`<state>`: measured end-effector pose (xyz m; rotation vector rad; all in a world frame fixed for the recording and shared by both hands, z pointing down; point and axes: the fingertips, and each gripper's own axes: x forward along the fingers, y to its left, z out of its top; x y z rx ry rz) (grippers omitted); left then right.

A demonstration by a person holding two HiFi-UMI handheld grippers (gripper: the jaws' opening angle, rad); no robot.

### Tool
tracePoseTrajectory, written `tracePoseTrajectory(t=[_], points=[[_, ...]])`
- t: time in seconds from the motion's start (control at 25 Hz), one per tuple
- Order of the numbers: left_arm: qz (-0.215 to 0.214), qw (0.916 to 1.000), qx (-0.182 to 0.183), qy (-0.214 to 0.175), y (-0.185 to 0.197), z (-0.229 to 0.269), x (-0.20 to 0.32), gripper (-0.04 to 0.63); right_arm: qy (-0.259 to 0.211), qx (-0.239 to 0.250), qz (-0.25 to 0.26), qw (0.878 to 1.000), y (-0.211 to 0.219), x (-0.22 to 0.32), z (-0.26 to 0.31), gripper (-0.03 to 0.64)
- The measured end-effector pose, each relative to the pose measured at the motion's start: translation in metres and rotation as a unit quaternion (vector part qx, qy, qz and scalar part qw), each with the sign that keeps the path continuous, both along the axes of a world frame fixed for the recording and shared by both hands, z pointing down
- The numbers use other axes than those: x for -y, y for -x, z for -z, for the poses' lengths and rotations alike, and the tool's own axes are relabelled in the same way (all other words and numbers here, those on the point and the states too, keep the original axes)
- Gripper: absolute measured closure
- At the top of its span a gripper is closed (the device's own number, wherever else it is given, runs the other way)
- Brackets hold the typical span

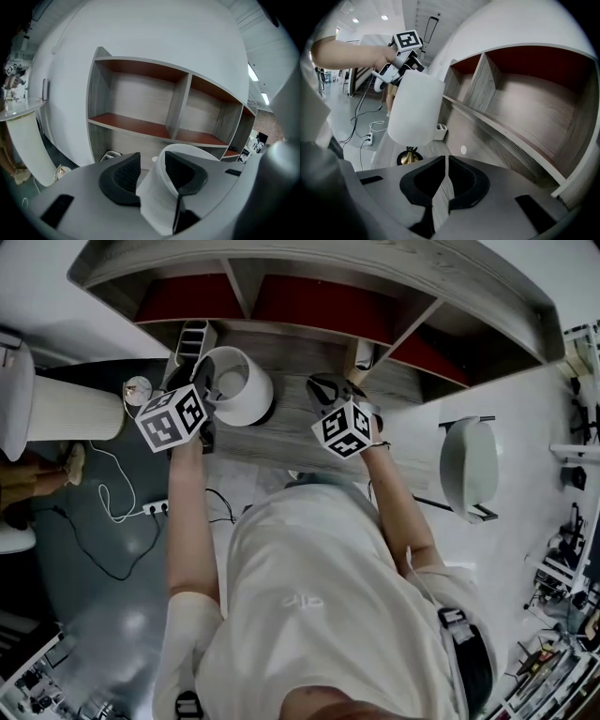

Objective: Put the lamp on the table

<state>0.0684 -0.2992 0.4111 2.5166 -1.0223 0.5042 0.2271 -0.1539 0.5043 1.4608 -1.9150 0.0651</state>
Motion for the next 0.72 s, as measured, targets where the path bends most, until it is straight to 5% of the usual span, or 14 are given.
tracePoseTrajectory(t=[0.2, 0.48, 0.72], points=[[0.006, 0.9998, -0.012, -0.013, 0.004, 0.007, 0.0, 0.387, -0.01, -0.001, -0.002, 1.0, 0.002, -0.002, 0.011, 0.569], [0.041, 0.9945, -0.087, -0.041, 0.032, 0.036, -0.008, 0.39, -0.035, 0.012, -0.004, 0.999, 0.014, -0.004, 0.038, 0.569], [0.066, 0.991, -0.088, -0.077, 0.076, 0.044, -0.029, 0.508, -0.069, 0.021, 0.009, 0.997, 0.041, -0.005, 0.073, 0.574]])
